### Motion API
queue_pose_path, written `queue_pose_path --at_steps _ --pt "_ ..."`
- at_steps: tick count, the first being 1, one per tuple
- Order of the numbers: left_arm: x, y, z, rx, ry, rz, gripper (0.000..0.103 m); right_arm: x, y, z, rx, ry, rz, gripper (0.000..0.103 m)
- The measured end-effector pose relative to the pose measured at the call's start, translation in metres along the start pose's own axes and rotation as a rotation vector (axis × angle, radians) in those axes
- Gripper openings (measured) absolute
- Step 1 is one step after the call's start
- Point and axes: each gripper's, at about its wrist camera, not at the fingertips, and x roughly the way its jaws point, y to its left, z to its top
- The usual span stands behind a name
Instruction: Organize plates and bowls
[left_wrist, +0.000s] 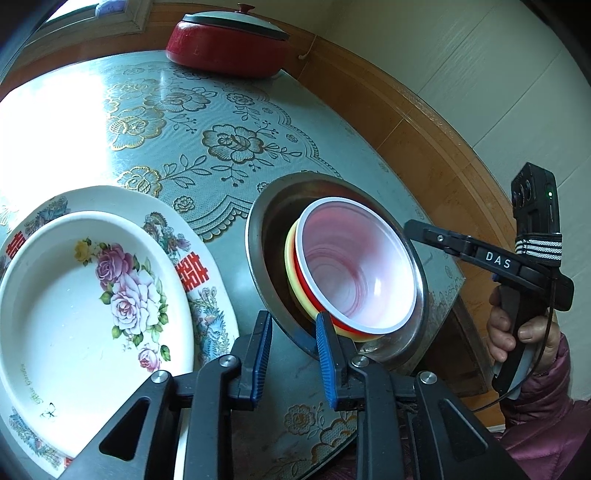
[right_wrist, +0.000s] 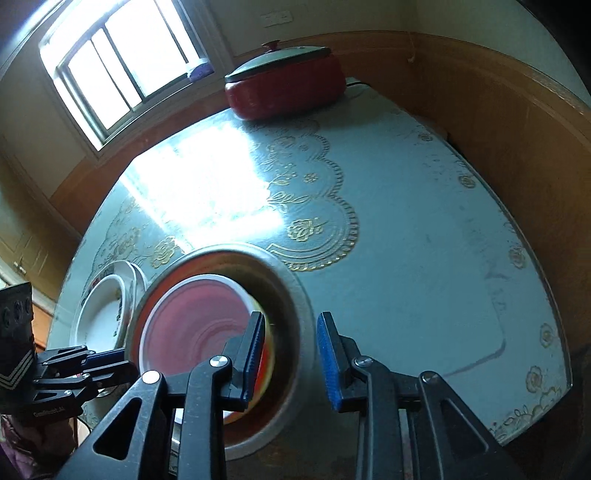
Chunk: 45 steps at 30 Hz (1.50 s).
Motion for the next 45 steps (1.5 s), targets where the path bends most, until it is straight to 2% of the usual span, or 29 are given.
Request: queue_pose_path --at_steps 3,6,9,11,15,17,19,22,25,28,33,35,38,43,45 --pt "0.003 0.0 0.001 -0.003 0.006 0.0 0.024 0.004 -0.019 -0.005 0.071 0.03 0.025 0.029" --pt "0.007 -0.004 0.003 0.005 0.013 0.011 0.024 0.014 -0.02 -0.012 0.093 0.061 0.07 0.027" --pt "0.01 -0.013 0.006 0.039 0.005 0.02 0.025 0.018 -0.011 -0.014 0.048 0.045 0.016 0.009" --pt "0.013 -0.018 0.011 0.051 -0.003 0.043 0.025 0.021 -0.009 -0.01 0.032 0.024 -0.023 0.01" --pt "0.024 -0.017 0.023 0.031 -0.015 0.075 0.026 0.027 -0.015 0.004 0.049 0.008 -0.02 0.01" --pt "0.025 -0.019 0.028 0.045 -0.031 0.117 0.025 0.029 -0.02 0.007 0.062 0.01 -0.004 0.01" --pt "0.022 -0.017 0.034 0.043 -0.052 0.139 0.027 0.03 -0.027 0.007 0.078 0.009 0.017 0.01" --pt "0.017 -0.006 0.041 0.004 -0.057 0.119 0.035 0.035 -0.032 0.008 0.093 0.011 0.038 0.011" --pt "0.016 0.002 0.045 -0.02 -0.056 0.121 0.038 0.041 -0.033 0.007 0.091 0.026 0.049 0.012" --pt "0.018 0.002 0.048 -0.021 -0.051 0.121 0.037 0.044 -0.037 0.003 0.111 0.026 0.037 0.024" --pt "0.021 -0.001 0.056 -0.002 -0.06 0.107 0.037 0.042 -0.041 -0.005 0.129 0.023 0.019 0.032" --pt "0.025 -0.001 0.061 0.005 -0.059 0.114 0.039 0.04 -0.043 -0.009 0.145 0.017 0.018 0.032" --pt "0.03 0.003 0.066 -0.009 -0.047 0.125 0.049 0.034 -0.045 -0.014 0.165 0.005 0.022 0.032" --pt "0.036 0.007 0.07 -0.015 -0.028 0.1 0.05 0.027 -0.042 -0.022 0.173 0.001 0.005 0.032" --pt "0.039 0.007 0.071 -0.013 -0.023 0.089 0.054 0.027 -0.04 -0.023 0.176 -0.003 -0.002 0.032"
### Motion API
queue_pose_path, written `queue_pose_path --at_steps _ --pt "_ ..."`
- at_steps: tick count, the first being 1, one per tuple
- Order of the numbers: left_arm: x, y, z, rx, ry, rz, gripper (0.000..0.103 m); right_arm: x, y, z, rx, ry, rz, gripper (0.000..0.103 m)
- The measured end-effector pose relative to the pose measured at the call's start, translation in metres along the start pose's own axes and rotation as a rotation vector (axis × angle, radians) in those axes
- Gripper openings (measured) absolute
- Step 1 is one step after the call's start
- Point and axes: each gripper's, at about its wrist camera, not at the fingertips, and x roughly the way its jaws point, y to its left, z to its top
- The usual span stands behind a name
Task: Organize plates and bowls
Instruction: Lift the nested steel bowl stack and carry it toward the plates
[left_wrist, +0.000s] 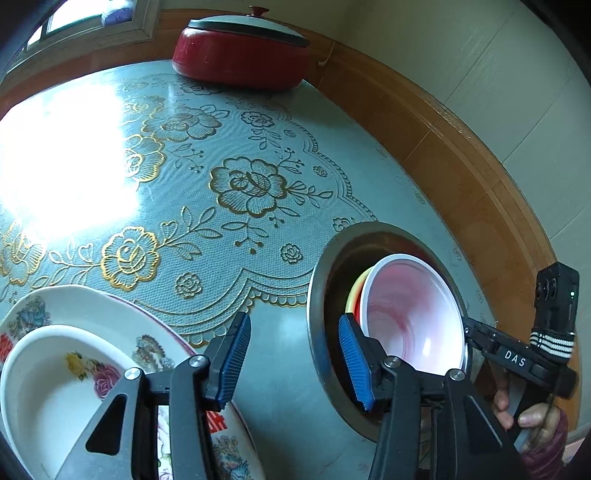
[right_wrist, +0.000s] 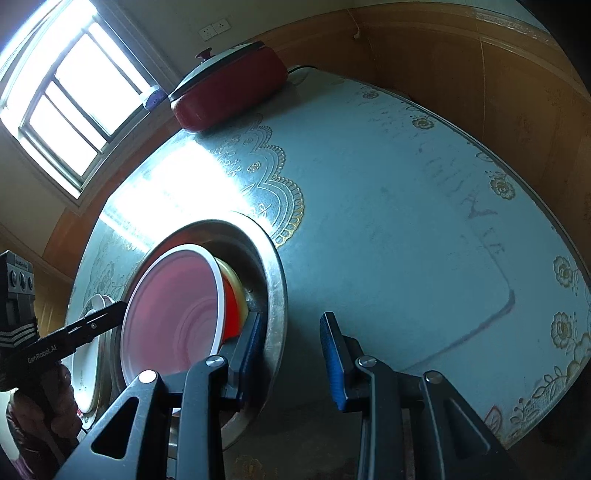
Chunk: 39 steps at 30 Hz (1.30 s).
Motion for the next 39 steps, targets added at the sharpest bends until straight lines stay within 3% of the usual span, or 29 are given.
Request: queue_pose_path --at_steps 4,12,18,28,33,39 --pt "0.004 0.0 0.004 0.008 0.012 0.003 0.062 -0.002 0.001 -0.001 0.019 -0.016 -0.02 0.032" --pt "0.013 0.007 0.014 -0.008 0.017 -0.013 0.062 0.006 -0.006 -0.006 0.15 0.011 0.021 0.032" --pt "0.015 0.009 0.021 0.0 0.017 -0.02 0.065 0.007 -0.002 -0.011 0.166 0.006 0.006 0.032" --pt "0.012 0.014 0.019 0.061 0.07 -0.128 0.037 0.002 0.001 -0.011 0.199 -0.009 -0.028 0.031" --pt "0.017 0.005 0.02 0.122 0.093 -0.129 0.025 -0.006 0.004 -0.012 0.193 -0.03 -0.065 0.032" --pt "0.032 -0.01 0.014 0.183 0.146 -0.109 0.023 -0.007 0.005 -0.015 0.184 -0.044 -0.07 0.031"
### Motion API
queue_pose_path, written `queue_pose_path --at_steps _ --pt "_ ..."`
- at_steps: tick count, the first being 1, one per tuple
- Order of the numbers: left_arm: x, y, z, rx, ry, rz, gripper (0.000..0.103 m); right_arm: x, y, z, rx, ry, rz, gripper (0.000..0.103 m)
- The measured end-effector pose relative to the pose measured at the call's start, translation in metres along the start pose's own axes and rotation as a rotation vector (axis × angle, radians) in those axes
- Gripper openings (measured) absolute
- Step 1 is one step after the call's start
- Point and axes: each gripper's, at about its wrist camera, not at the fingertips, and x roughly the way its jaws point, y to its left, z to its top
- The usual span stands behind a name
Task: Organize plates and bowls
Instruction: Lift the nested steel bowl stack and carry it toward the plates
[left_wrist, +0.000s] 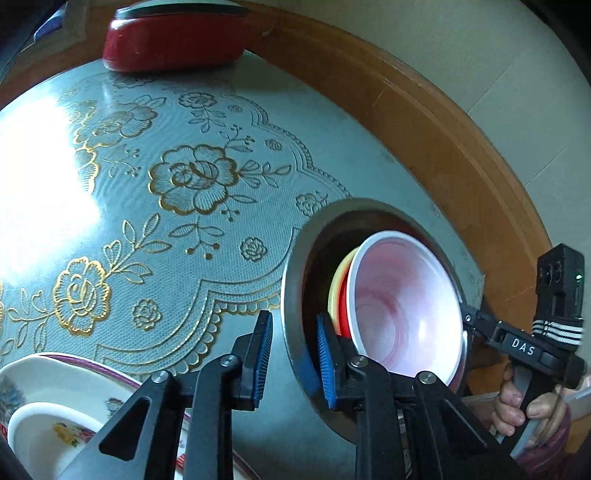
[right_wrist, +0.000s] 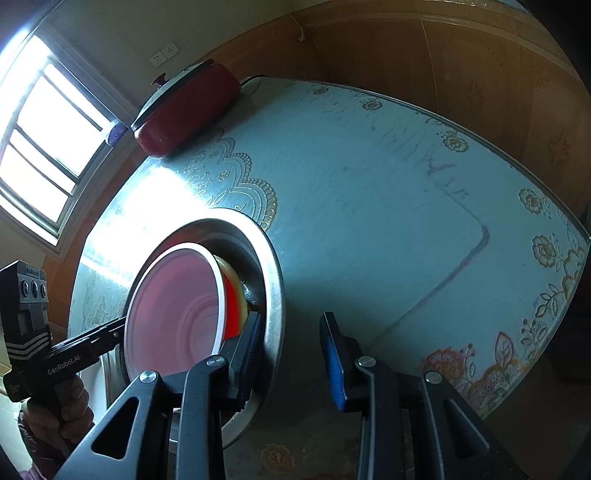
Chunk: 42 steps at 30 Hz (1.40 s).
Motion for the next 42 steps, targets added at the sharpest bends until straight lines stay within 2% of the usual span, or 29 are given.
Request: queue_pose_path --at_steps 6,12,14,22,31,37,40,42 --pt "0.003 -0.003 -0.001 0.0 0.001 0.009 0.023 -0.002 0.011 -0.001 -0.044 -0.018 -0.024 0.015" --pt "0.001 -0.012 -0.007 0.031 -0.033 0.036 0.016 -0.001 0.007 0.0 -0.015 0.028 -0.017 0.015" --pt "-0.001 -0.017 -0.01 0.048 -0.051 0.067 0.016 0.0 0.009 -0.001 -0.023 0.033 -0.026 0.015" --pt "-0.006 -0.02 -0.018 0.042 -0.083 0.105 0.016 0.004 0.004 0.001 0.02 0.054 0.003 0.015" --pt "-0.01 -0.022 -0.023 0.042 -0.097 0.13 0.017 0.005 -0.006 -0.001 0.132 0.062 0.04 0.016" --pt "-0.011 -0.024 -0.024 0.053 -0.101 0.135 0.017 0.003 0.002 -0.005 0.119 0.031 -0.007 0.016" --pt "-0.012 -0.024 -0.025 0.053 -0.098 0.13 0.017 0.0 0.012 -0.01 0.087 0.006 -0.04 0.009" --pt "-0.012 -0.024 -0.025 0.051 -0.094 0.127 0.017 -0.002 0.016 -0.014 0.082 -0.004 -0.059 0.009"
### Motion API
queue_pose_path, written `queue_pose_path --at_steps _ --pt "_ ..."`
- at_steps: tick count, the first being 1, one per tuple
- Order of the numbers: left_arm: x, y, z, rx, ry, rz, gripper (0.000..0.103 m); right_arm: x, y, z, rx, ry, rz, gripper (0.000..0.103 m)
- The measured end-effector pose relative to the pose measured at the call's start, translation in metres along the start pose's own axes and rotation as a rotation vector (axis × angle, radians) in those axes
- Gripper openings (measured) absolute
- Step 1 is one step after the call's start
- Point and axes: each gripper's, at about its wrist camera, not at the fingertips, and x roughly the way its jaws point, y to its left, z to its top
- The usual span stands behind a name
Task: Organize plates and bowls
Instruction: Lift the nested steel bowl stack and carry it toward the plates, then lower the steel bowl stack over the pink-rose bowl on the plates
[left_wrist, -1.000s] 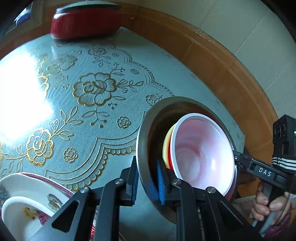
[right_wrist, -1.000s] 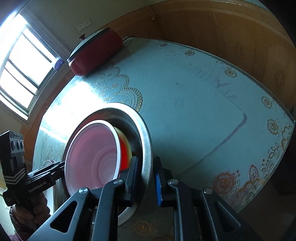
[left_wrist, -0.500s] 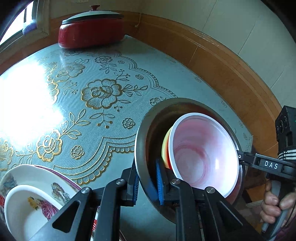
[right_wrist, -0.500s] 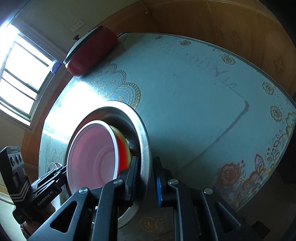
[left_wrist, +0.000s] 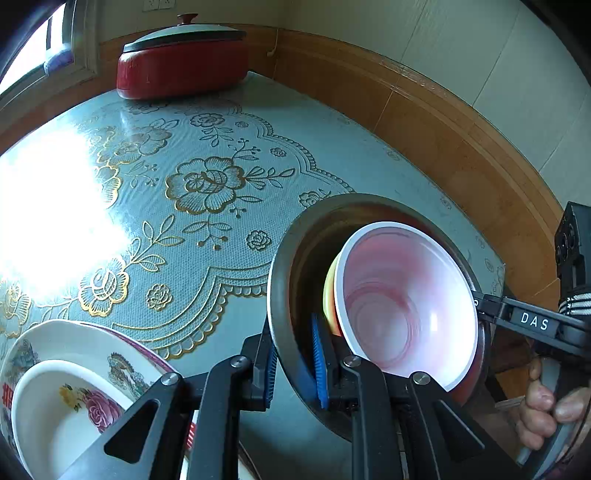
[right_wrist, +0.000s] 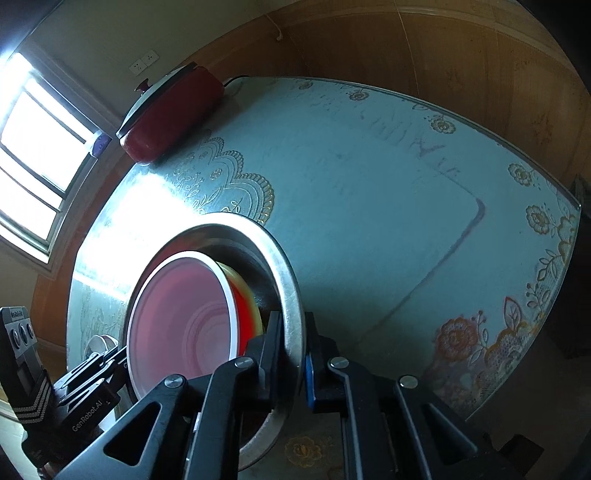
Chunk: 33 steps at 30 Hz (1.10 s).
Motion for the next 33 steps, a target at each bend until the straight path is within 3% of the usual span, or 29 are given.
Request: queue_pose_path --at_steps 20,25,33 --pt "-0.011 -0.033 -0.023 0.006 -0.043 0.038 0.017 -0.015 -0.041 -0.007 0.017 0.038 0.134 0.01" --pt "-0.007 -0.035 -0.026 -0.038 -0.036 0.027 0.017 -0.017 -0.046 -0.006 0.003 0.044 0.179 0.009" --pt "-0.024 -0.042 -0.037 -0.035 -0.094 -0.016 0.016 -0.017 -0.057 -0.012 0.007 0.083 0.249 0.009"
